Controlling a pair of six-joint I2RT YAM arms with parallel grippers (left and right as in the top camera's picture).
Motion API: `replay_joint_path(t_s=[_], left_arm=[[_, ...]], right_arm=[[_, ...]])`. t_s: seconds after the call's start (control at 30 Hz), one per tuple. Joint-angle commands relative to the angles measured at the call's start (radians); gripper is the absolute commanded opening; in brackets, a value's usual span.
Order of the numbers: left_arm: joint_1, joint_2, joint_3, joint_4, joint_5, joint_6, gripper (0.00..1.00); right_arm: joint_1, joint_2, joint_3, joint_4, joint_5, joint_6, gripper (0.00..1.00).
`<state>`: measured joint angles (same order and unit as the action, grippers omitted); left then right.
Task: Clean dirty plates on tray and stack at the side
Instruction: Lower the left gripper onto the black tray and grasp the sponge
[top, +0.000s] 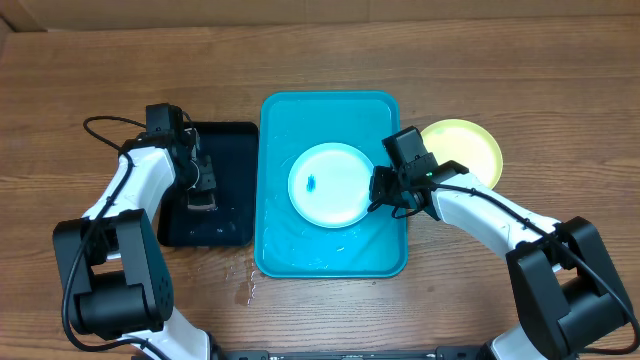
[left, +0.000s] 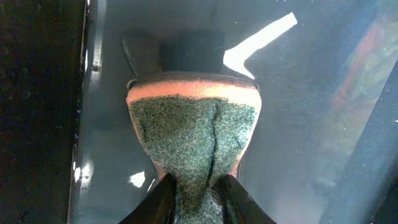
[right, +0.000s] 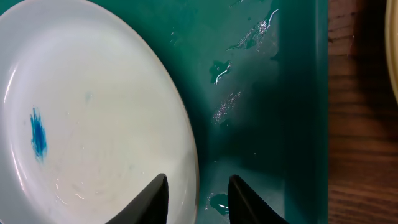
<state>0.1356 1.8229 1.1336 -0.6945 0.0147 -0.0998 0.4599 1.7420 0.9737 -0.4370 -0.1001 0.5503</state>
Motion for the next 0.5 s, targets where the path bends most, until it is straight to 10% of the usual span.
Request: replay_joint_path(t_s=[0.0, 0.2, 0.47], left_arm=[[0.001, 0.021, -0.008, 0.000, 0.004, 0.022, 0.24], [0.001, 0.021, -0.016, 0.001, 0.005, 0.021, 0.04], [0.002, 0.000, 0.051, -0.059, 0.016, 0.011, 0.04]], right_arm=[[0.001, 0.003, -0.004, 0.006, 0.006, 0.003, 0.33], [0.001, 0.003, -0.004, 0.006, 0.006, 0.003, 0.36], [0.001, 0.003, -0.004, 0.006, 0.006, 0.003, 0.43]])
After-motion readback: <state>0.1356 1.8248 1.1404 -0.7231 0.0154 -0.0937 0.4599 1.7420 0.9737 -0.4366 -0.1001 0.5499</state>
